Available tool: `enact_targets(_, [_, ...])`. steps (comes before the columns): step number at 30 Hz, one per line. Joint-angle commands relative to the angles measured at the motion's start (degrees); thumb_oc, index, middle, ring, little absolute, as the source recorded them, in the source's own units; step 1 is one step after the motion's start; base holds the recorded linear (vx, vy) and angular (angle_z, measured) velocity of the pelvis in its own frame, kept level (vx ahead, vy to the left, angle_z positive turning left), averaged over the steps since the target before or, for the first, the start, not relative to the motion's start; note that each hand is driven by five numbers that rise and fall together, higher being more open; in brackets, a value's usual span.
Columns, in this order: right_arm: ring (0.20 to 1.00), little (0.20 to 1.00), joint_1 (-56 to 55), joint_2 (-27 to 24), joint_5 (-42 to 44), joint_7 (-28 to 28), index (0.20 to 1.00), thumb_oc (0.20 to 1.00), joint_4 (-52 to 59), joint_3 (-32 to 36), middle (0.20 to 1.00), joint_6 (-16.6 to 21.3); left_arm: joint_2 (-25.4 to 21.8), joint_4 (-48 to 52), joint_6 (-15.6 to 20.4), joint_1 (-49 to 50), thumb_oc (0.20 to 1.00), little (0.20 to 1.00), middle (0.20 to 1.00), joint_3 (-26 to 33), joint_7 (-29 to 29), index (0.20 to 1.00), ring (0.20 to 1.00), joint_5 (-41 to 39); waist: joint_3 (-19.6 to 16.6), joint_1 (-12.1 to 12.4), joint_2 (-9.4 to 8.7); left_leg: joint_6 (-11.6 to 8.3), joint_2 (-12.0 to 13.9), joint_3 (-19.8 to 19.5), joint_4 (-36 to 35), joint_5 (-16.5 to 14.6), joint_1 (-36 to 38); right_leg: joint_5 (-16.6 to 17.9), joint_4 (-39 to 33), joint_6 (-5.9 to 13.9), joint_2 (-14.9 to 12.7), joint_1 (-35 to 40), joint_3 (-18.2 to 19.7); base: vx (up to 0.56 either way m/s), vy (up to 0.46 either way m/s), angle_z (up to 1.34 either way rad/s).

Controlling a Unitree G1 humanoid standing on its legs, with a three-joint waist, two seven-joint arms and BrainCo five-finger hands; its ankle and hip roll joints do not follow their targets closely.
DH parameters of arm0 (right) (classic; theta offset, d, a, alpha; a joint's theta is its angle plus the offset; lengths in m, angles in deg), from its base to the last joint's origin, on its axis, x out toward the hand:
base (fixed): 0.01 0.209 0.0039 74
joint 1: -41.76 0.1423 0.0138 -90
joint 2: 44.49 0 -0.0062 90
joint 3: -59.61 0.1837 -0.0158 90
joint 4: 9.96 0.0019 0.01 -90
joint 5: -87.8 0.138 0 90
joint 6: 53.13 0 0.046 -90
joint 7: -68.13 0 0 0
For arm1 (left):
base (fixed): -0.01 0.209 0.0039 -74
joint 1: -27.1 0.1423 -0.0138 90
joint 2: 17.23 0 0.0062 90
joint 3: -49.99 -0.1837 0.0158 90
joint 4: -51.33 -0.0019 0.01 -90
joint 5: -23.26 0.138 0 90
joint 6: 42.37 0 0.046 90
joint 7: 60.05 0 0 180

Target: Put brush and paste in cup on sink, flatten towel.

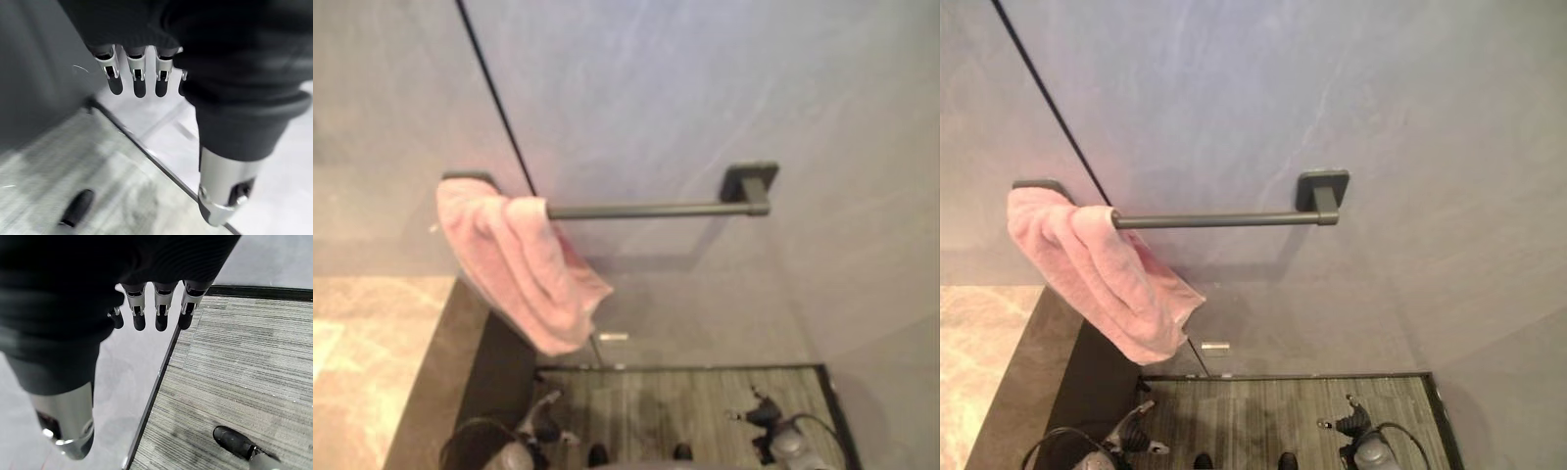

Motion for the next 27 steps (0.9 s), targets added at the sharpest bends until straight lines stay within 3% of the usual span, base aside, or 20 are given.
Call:
enact_targets(1, [1.0,1.0,5.27,0.83,1.38,-0.87,1.0,1.0,-4.25,-1.95,1.0,1.31,-1.94,3.13,2.97,-5.31,1.0,1.0,1.0,0.29,3.38,1.0,1.0,2.29,0.63,0.83,-1.59,0.49,1.45,0.19,0.78,-2.95,-0.65,-0.1,0.31,3.83,-2.03,-1.14,-1.58,-0.01,0.016,0.12])
enact_targets(3, [1.0,1.0,6.36,0.62,1.23,-0.55,1.0,1.0,-5.39,-2.48,1.0,0.83,-5.9,14.78,3.76,-7.95,1.0,1.0,1.0,-1.39,7.29,1.0,1.0,1.2,0.52,0.96,-1.39,0.48,1.39,0.18,0.78,-3.05,-0.87,0.06,0.31,4.0,-2.24,-1.23,-1.72,-0.01,0.018,0.08])
enact_targets(5, [1.0,1.0,6.52,0.55,0.24,0.07,1.0,1.0,-6.62,-2.3,1.0,0.14,-11.6,28.8,3.19,-7.96,1.0,1.0,1.0,1.82,11.73,1.0,1.0,-3.84,0.45,1.11,-1.41,0.5,1.34,0.0,0.78,-3.1,-1.09,0.19,0.31,4.04,-2.39,-1.2,-1.93,0.0,0.0,0.0])
enact_targets(7, [1.0,1.0,5.88,0.77,-1.43,1.8,1.0,1.0,-7.86,-2.42,1.0,-0.61,-19.13,45.82,2.68,-5.64,1.0,1.0,1.0,9.09,15.67,1.0,1.0,-13.54,0.15,1.49,-1.42,0.46,1.17,-0.53,0.78,-3.12,-1.18,0.17,0.31,4.07,-2.5,-0.92,-2.34,0.01,0.016,0.02])
enact_targets(8, [1.0,1.0,5.07,0.53,-2.31,2.89,1.0,1.0,-8.69,-2.43,1.0,-0.98,-25.45,54.9,2.96,-4.21,1.0,1.0,1.0,14.38,17.93,1.0,1.0,-24.58,-0.08,2.09,-1.19,0.37,0.96,-0.97,0.78,-3.04,-1.23,0.29,0.31,4.2,-2.6,-0.7,-2.67,0.0,0.023,0.12])
enact_targets(9, [1.0,1.0,5.1,0.71,-2.32,2.9,1.0,1.0,-8.69,-2.59,1.0,-0.98,-25.78,55.54,2.62,-3.58,1.0,1.0,1.0,15.03,18.11,1.0,1.0,-24.86,-0.09,1.89,-1.35,0.36,0.95,-0.99,0.78,-3.04,-1.21,0.28,0.31,4.2,-2.61,-0.68,-2.68,-0.01,0.021,0.13])
enact_targets(13, [1.0,1.0,3.35,0.65,-4.57,4.78,1.0,1.0,-11.04,-3.92,1.0,-1.17,-37.83,65.58,4.22,1.25,1.0,1.0,1.0,24.06,21.39,1.0,1.0,-41.65,-0.62,2.93,-1.45,0.2,0.75,-1.65,0.78,-2.9,-1.02,0.46,0.31,4.42,-2.93,-0.19,-3.33,-0.01,0.018,0.16])
enact_targets(15, [1.0,1.0,3.02,0.7,-4.87,4.95,1.0,1.0,-11.25,-4.08,1.0,-1.08,-38.94,66.47,4.93,3.72,1.0,1.0,1.0,26.71,21.29,1.0,1.0,-43.88,-0.77,2.91,-1.55,0.16,0.66,-1.72,0.78,-2.88,-0.99,0.48,0.31,4.47,-3.0,-0.14,-3.53,-0.01,0.028,0.03])
enact_targets(16, [1.0,1.0,1.62,0.23,-5.16,4.9,1.0,1.0,-11.5,-3.23,1.0,-0.78,-39.53,66.98,6.39,8.89,1.0,1.0,1.0,33.27,20.09,1.0,1.0,-48.61,-0.99,3.75,-1.48,0.12,0.46,-2.09,0.78,-2.78,-1.0,0.64,0.31,4.62,-3.22,-0.08,-3.94,-0.02,0.056,0.03])
enact_targets(19, [1.0,1.0,-0.14,-0.21,-4.54,4.5,1.0,1.0,-11.04,-1.6,1.0,-0.43,-39.56,67.2,7.39,16.43,1.0,1.0,1.0,42.08,19.13,1.0,1.0,-53.41,-1.18,4.59,-1.32,0.21,0.16,-2.18,0.78,-2.7,-1.13,1.01,0.31,5.03,-3.65,-0.24,-4.18,-0.02,0.054,0.03])
enact_targets(20, [1.0,1.0,-0.12,-0.12,-4.53,4.5,1.0,1.0,-11.03,-1.79,1.0,-0.44,-39.54,67.43,7.34,17.01,1.0,1.0,1.0,42.64,19.16,1.0,1.0,-53.47,-1.21,4.41,-1.4,0.22,0.16,-2.17,0.78,-2.7,-1.14,1.01,0.31,5.04,-3.66,-0.25,-4.16,-0.03,0.067,0.13])
enact_targets(21, [1.0,1.0,-1.0,-0.49,-4.38,4.47,1.0,1.0,-10.52,-0.89,1.0,-0.13,-38.87,66.85,8.12,20.85,1.0,1.0,1.0,47.37,18.97,1.0,1.0,-55.19,-1.13,5.29,-1.34,0.35,-0.03,-2.02,0.78,-2.72,-1.16,1.36,0.31,5.36,-3.99,-0.51,-4.05,-0.03,0.064,0.09])
enact_targets(27, [1.0,1.0,-2.01,-0.93,-4.33,3.91,1.0,1.0,-10.18,0.52,1.0,0.24,-35.57,64.69,8.8,24.93,1.0,1.0,1.0,53.5,19.0,1.0,1.0,-58.67,-1.0,6.73,-1.64,0.92,-0.74,-1.91,0.78,-2.82,-1.22,1.99,0.31,5.98,-4.79,-0.79,-3.87,-0.02,0.063,-0.01])
